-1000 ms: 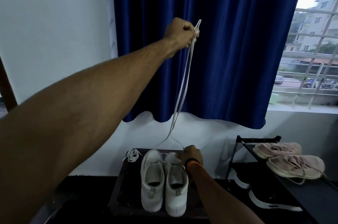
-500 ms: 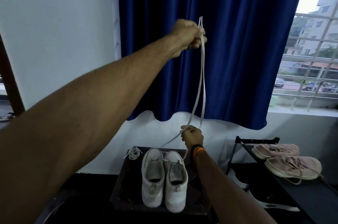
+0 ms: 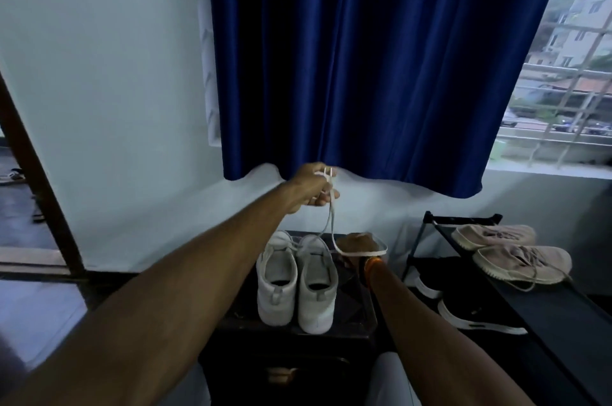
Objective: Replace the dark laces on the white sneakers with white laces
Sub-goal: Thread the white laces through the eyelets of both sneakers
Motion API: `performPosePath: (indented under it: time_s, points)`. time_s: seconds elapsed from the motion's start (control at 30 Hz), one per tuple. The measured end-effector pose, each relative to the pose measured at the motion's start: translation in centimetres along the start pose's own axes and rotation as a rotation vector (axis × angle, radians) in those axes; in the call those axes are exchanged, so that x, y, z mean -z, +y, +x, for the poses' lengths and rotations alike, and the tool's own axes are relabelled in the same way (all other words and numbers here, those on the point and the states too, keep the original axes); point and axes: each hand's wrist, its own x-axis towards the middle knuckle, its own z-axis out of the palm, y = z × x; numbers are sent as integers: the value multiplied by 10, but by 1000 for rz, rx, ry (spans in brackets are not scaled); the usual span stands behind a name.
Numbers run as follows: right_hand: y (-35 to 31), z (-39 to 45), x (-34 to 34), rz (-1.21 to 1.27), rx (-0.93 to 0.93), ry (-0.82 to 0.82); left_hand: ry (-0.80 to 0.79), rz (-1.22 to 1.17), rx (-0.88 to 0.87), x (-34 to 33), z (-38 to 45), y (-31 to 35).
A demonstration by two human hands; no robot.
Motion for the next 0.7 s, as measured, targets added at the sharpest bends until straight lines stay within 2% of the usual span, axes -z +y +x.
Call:
performPosePath:
  time_s: [0.07,0.17,0.27,0.33,0.4,0.47,0.53,0.6,0.7]
  points:
    - [7,-5,0,-297,23,-20,-14,-7,44,-6,1,-27]
    - [29,3,-7,-498,87,-119,14,-24,86,-11,6,-56]
    - [53,10,-10,-659,144,-207,107,-56,76,-10,16,-66]
    - [69,17,-6,-679,171,-138,158,-80,40,-5,23,-60]
    - [82,24,1,-699,182,20,185,-77,-14,3,28,-49]
    - [87,28,9,-723,273,183,197,-44,-70,12,33,-39]
    - [82,30,16,-598,362,289,200,14,-112,20,37,-33]
    - [65,32,19,-372,367,339,180,70,-134,24,40,-30]
    - [21,22,18,193,286,191,59,105,-153,18,35,-26]
